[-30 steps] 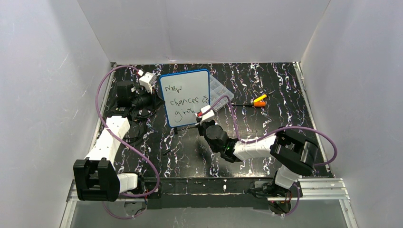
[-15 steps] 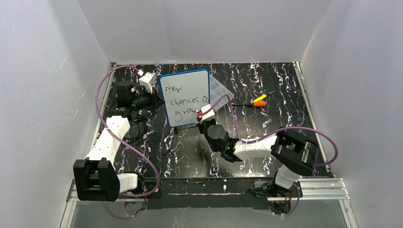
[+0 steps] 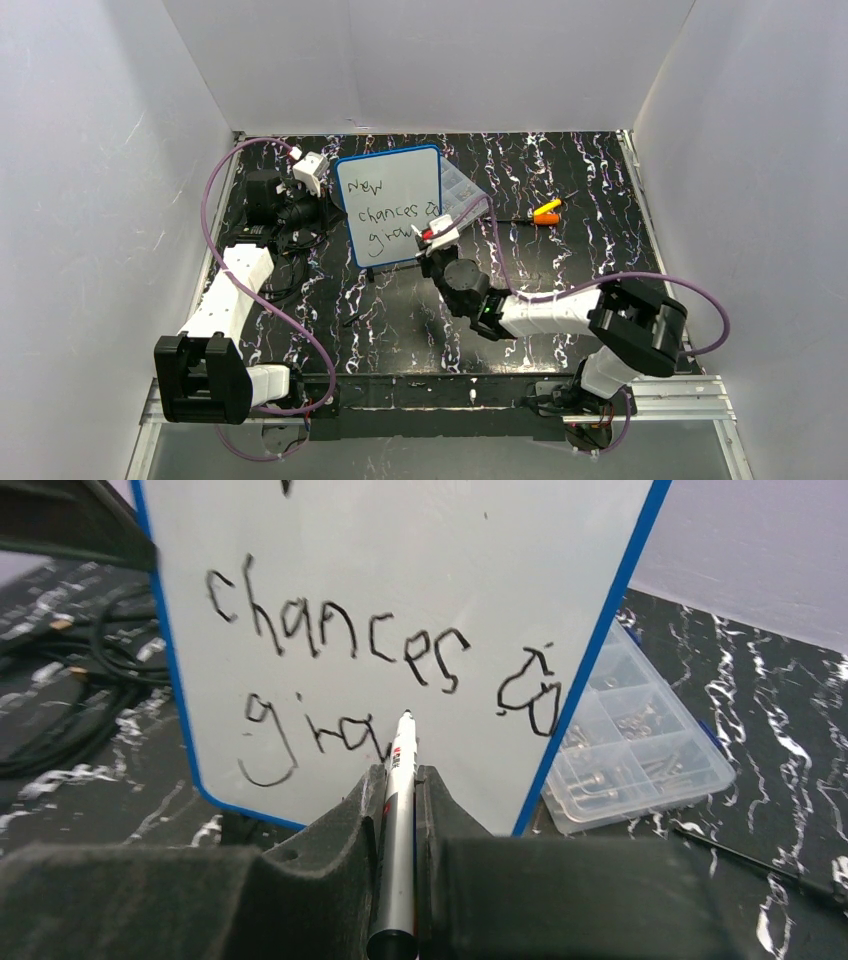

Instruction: Write a sentence on the whiteboard

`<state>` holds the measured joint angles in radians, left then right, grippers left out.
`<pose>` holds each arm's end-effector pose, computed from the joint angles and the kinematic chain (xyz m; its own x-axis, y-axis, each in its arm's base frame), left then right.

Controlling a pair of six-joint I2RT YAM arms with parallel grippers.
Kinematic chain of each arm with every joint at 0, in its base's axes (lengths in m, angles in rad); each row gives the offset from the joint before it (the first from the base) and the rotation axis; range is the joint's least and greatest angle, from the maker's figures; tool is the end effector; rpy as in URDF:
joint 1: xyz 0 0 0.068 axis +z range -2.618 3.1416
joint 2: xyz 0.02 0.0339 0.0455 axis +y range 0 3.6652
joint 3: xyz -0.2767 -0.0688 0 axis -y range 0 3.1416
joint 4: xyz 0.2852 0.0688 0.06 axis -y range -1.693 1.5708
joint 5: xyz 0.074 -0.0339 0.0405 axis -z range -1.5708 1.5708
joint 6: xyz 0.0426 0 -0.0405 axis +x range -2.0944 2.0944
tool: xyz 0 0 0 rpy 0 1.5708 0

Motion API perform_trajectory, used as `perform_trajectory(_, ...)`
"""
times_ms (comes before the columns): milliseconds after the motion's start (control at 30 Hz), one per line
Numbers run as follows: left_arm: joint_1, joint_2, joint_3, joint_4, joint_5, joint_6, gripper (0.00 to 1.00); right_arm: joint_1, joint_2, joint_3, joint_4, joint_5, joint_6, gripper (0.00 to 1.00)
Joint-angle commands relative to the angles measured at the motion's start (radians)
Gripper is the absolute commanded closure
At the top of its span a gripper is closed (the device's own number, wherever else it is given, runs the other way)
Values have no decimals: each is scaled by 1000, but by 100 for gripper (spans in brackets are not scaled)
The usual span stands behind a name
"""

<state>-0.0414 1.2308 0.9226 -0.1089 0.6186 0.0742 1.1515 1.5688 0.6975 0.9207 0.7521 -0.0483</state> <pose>0.3158 -0.0378 0.3010 -0.3619 0.0754 -0.9292 0.5919 0.7886 -0.1665 0.1707 0.3114 0.2158 0.0389 0.0006 -0.9992 -0.3878 0.9216 -0.0145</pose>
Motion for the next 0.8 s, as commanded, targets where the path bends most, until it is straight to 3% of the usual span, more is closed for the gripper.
perform_trajectory(0,-3,-17,-8,19,32,1,100,-4,-96,-9,-33,-73,82,99)
perform_trajectory(267,-3,-22,-10,18,30,-1,100,-4,-75,-38,-101,-16,125,99)
perform_trajectory(767,-3,-24,-10,18,30,-1,100,-10,7,11,-69,32,102,99)
